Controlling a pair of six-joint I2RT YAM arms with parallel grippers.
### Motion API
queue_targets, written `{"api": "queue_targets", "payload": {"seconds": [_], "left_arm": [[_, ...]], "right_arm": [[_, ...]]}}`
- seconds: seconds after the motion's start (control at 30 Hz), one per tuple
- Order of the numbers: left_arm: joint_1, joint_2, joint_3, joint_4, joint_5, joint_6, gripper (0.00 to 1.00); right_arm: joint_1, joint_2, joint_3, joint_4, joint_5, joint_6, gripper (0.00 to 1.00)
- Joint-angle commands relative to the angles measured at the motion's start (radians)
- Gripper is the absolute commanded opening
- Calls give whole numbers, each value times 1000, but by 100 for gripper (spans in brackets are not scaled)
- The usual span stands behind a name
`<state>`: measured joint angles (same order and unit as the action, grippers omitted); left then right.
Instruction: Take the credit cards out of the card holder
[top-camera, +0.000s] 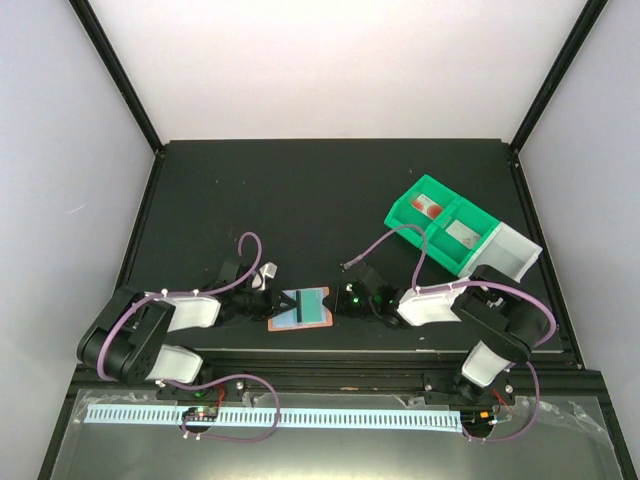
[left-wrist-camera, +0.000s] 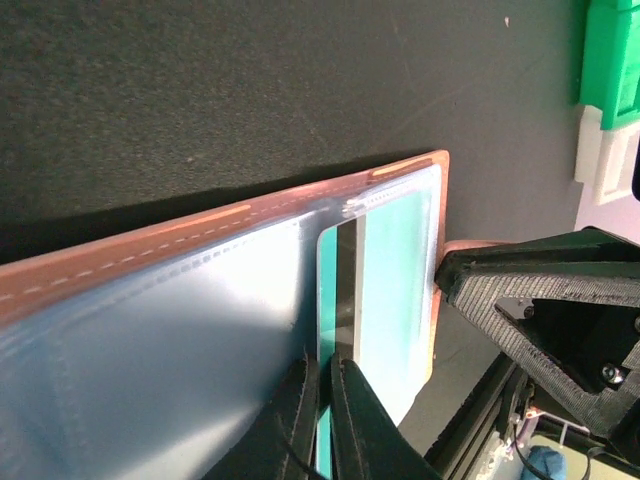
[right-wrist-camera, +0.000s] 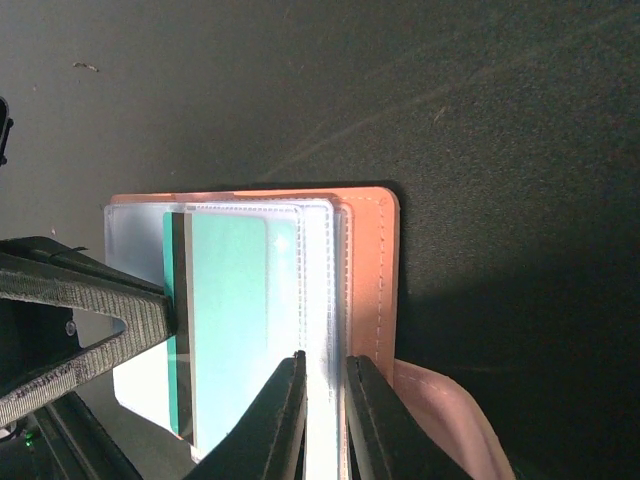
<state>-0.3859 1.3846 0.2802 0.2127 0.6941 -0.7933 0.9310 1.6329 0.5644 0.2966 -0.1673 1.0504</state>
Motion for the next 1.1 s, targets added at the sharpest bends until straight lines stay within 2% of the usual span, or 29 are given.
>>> {"api": "queue_targets", "payload": {"seconds": [0.0, 0.07, 0.27, 0.47, 0.63, 0.9, 1.07], "left_arm": [[16, -34, 24, -74, -49, 37, 6], [18, -36, 25, -74, -37, 38, 2], [19, -56, 20, -53, 15, 28, 2], [19, -72, 20, -36, 37, 18, 1], [18, -58, 19, -30, 23, 17, 2], [19, -46, 17, -54, -17, 33, 14], [21, -46, 17, -81, -47, 57, 26]], "right_arm": [[-2, 3, -10, -106, 45, -20, 15], [-3, 1, -13, -104, 45, -18, 15], [-3, -26, -7, -90, 8, -67, 15], [-1, -121, 0, -83, -20, -126, 16], [-1, -77, 52, -36, -87, -140, 18], [2, 52, 118, -12, -131, -135, 18], [2, 103, 92, 8, -135, -121, 18]]}}
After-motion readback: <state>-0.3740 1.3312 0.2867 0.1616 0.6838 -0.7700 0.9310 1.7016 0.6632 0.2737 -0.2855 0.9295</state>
